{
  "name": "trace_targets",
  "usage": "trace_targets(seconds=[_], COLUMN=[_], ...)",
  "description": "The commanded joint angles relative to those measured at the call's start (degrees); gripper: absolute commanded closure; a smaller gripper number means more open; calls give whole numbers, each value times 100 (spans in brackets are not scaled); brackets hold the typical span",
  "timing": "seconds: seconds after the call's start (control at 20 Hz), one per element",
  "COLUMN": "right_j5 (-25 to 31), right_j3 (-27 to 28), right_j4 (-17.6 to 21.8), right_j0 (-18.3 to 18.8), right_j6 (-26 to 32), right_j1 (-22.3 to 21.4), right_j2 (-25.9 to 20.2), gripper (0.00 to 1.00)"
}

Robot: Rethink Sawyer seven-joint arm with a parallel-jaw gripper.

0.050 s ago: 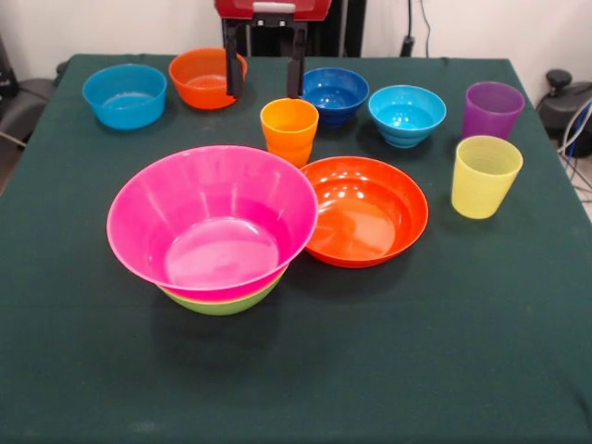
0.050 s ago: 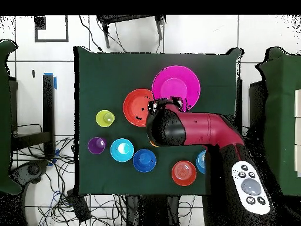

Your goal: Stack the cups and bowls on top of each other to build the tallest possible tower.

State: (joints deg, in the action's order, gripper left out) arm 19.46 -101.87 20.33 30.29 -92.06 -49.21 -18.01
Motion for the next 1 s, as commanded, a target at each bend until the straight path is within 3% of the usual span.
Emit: trace_targets(seconds=[0.05, 0.6, 1.0], right_j5=[112, -384, -999], right_j3=[-289, -372, -198], right_j4=[313, 425, 638], right_j0=[-235, -126, -123], right_j6=[-216, -251, -263], right_j1=[293, 523, 1044], right_j2=[-128, -179, -87], gripper=[0, 0, 0])
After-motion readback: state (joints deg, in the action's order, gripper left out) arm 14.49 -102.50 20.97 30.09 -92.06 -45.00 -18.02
